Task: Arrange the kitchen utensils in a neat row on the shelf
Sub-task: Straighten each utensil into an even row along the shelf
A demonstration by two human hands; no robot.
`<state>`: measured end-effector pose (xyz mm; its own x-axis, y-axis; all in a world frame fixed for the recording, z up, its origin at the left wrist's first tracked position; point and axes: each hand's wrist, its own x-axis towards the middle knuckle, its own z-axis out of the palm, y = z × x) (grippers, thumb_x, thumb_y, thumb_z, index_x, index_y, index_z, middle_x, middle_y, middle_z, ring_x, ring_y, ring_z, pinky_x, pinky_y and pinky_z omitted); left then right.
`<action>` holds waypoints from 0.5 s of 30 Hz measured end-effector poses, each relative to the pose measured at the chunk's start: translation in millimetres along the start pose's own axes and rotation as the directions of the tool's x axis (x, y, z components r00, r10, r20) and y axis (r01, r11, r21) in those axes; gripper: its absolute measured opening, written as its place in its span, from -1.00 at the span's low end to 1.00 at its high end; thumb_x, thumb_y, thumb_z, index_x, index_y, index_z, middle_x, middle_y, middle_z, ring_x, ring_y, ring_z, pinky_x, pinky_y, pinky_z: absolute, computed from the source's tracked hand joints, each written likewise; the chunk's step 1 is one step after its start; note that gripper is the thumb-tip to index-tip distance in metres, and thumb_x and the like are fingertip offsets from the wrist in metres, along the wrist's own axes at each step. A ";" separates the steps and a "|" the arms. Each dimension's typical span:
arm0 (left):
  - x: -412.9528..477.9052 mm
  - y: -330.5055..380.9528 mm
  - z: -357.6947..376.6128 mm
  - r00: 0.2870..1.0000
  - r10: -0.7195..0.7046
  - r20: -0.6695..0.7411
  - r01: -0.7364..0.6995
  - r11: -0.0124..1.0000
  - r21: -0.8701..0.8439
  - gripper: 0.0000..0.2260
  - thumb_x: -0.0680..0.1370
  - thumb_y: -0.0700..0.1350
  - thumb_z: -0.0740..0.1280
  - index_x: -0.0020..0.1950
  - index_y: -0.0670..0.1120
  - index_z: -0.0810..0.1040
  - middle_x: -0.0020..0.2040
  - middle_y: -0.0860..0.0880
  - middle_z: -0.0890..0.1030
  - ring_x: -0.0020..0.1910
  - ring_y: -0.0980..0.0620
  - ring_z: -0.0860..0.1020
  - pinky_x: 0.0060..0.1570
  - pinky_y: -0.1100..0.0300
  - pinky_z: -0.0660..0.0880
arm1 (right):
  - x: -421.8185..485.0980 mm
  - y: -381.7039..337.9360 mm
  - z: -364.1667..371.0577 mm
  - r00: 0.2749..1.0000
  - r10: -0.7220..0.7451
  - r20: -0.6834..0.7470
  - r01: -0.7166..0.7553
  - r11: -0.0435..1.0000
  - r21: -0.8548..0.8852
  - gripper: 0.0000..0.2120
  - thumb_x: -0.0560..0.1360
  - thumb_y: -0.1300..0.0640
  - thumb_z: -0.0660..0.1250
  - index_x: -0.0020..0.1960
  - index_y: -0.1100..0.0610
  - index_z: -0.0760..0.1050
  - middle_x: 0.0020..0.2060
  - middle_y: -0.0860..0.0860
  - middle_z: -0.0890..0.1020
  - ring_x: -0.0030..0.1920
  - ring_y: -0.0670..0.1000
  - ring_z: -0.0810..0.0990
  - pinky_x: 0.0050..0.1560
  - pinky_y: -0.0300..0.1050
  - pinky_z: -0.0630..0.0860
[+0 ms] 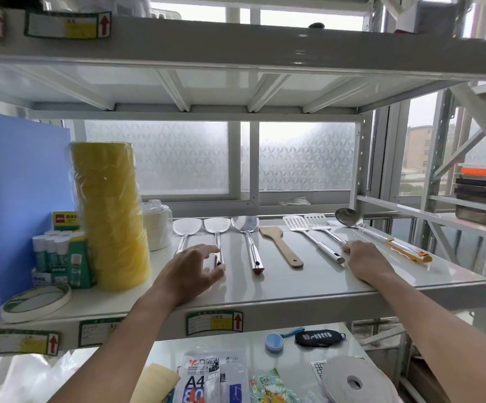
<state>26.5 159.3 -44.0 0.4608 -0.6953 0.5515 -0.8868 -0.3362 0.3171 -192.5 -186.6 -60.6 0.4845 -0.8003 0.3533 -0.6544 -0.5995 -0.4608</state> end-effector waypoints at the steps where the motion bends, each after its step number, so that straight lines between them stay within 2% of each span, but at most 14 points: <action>1: 0.1 0.0 0.2 1.000 -0.001 0.000 0.001 1.000 0.000 -0.55 0.53 0.13 0.39 0.38 -0.01 0.55 0.29 0.01 0.63 0.26 0.04 0.58 0.25 0.09 0.48 | 0.2 0.2 0.2 1.000 -0.002 -0.001 0.002 1.000 -0.001 -0.72 0.56 0.23 0.19 0.13 0.12 0.64 0.12 0.21 0.67 0.13 0.24 0.61 0.12 0.04 0.52; 5: 0.6 -0.7 0.7 1.000 -0.002 0.003 0.002 1.000 0.002 -0.54 0.53 0.14 0.38 0.39 0.00 0.55 0.29 0.01 0.63 0.26 0.03 0.57 0.24 0.08 0.48 | 1.4 1.1 1.1 1.000 -0.011 -0.013 0.011 1.000 -0.010 -0.76 0.58 0.16 0.23 0.10 0.13 0.65 0.09 0.21 0.69 0.10 0.24 0.63 0.08 0.03 0.53; 11: 1.0 -0.9 1.9 1.000 -0.006 -0.006 0.006 1.000 0.005 -0.55 0.53 0.13 0.38 0.39 0.01 0.54 0.28 0.00 0.63 0.24 0.04 0.58 0.21 0.10 0.47 | 1.3 1.5 1.0 1.000 -0.009 -0.007 0.009 1.000 -0.012 -0.76 0.58 0.16 0.21 0.07 0.12 0.64 0.06 0.21 0.68 0.06 0.24 0.63 0.05 0.05 0.55; 15: 1.8 -3.9 2.9 1.000 0.006 -0.004 -0.006 1.000 -0.005 -0.55 0.53 0.13 0.38 0.38 -0.01 0.55 0.29 0.01 0.63 0.26 0.03 0.58 0.24 0.07 0.48 | 0.5 0.7 -0.2 1.000 -0.002 0.002 0.002 1.000 -0.004 -0.73 0.58 0.16 0.21 0.17 0.11 0.63 0.13 0.20 0.67 0.14 0.24 0.62 0.13 0.05 0.53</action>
<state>30.7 157.5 -46.5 0.4560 -0.6945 0.5565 -0.8892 -0.3289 0.3181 -192.9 -187.4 -60.6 0.4865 -0.7993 0.3526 -0.6558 -0.6008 -0.4570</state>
